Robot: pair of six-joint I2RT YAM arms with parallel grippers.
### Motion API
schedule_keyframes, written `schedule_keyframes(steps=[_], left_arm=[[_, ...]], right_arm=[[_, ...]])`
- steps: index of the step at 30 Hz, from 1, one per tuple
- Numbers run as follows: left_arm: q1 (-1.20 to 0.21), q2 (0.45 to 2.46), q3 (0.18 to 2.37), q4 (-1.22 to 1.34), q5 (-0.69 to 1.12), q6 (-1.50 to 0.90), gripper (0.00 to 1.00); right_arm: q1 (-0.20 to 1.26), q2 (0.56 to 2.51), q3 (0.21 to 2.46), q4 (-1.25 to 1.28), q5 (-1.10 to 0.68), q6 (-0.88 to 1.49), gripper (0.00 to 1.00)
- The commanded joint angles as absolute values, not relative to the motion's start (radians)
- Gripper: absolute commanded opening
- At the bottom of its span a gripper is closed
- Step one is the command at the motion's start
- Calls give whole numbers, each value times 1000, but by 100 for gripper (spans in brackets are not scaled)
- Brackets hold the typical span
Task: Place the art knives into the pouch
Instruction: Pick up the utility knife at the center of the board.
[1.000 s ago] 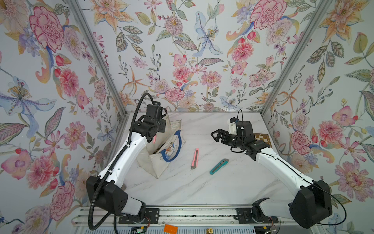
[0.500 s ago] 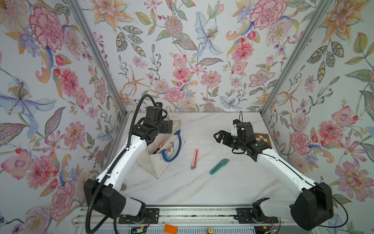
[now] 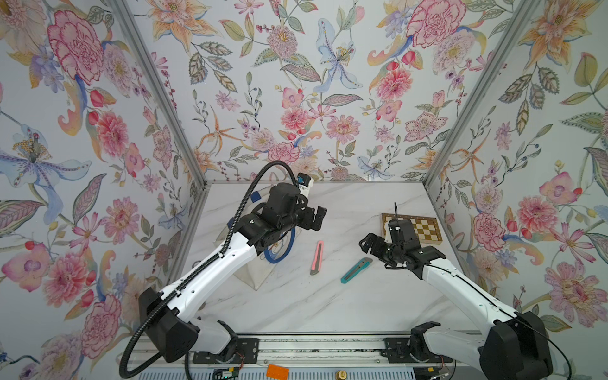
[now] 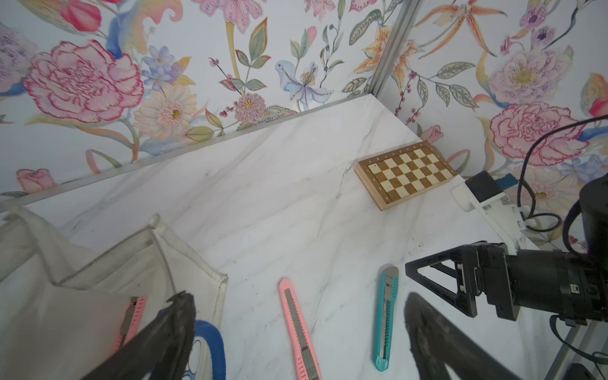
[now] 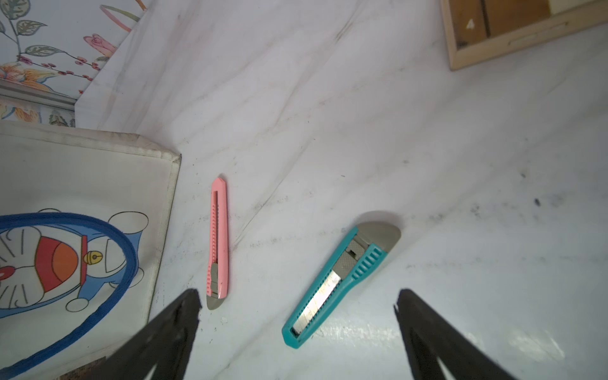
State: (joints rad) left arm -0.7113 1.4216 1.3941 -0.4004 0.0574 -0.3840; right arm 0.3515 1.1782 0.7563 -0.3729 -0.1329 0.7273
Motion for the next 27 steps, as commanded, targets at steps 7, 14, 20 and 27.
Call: schedule_keyframes(steps=[7, 14, 20, 27], left_arm=[[-736, 1453, 1215, -232, 84, -451, 92], [-772, 1465, 1140, -187, 80, -504, 92], [-779, 1493, 1141, -181, 87, -512, 92], [-779, 1532, 1160, -212, 83, -512, 92]], right_arm=[[345, 1205, 587, -240, -140, 824, 75], [348, 1278, 528, -91, -188, 872, 58], [351, 1345, 529, -52, -186, 878, 49], [350, 1374, 531, -50, -139, 884, 46]])
